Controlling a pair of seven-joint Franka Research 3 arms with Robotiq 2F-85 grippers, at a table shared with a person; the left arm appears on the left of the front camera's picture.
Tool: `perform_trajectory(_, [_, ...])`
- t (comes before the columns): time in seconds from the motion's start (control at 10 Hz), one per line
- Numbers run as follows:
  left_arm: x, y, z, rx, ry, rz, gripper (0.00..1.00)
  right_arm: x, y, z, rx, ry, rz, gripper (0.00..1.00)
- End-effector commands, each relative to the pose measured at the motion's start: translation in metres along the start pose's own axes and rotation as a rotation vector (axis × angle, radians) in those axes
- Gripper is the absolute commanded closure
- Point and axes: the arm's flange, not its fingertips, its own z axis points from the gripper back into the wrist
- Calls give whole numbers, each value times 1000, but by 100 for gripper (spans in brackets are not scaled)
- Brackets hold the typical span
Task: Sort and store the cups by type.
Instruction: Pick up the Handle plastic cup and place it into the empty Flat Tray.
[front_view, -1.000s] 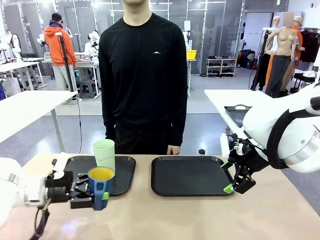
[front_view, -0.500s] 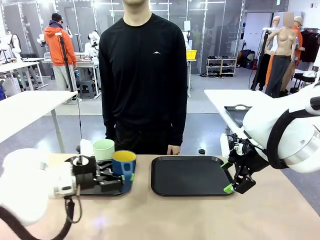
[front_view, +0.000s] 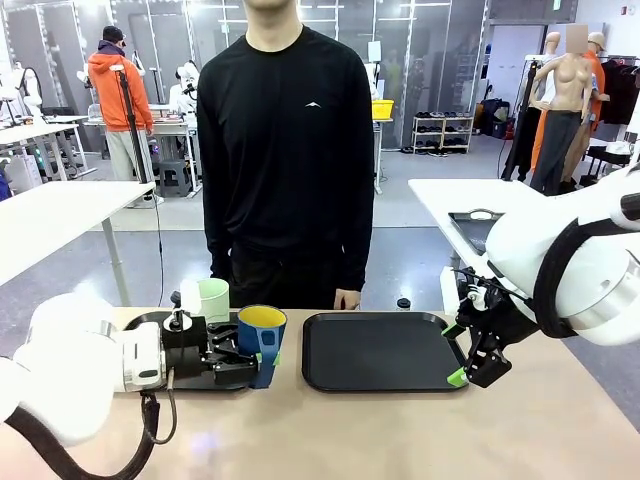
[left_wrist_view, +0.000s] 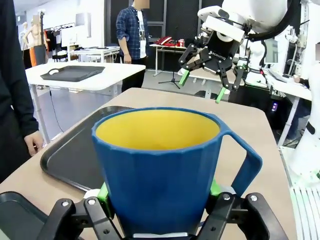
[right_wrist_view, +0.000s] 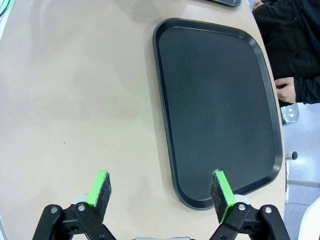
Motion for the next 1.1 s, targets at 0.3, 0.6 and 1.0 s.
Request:
perform_trajectory(0.3, [-9, -17, -126, 142, -99, -11, 26, 1, 2, 0, -3, 17, -17, 0])
perform_trajectory(0.6, [-23, -14, -176, 158, -95, 15, 26, 1, 2, 0, -3, 17, -17, 0])
perform_trajectory(1.0, [-34, -17, -223, 123, -57, 24, 26, 1, 2, 0, -3, 17, -17, 0])
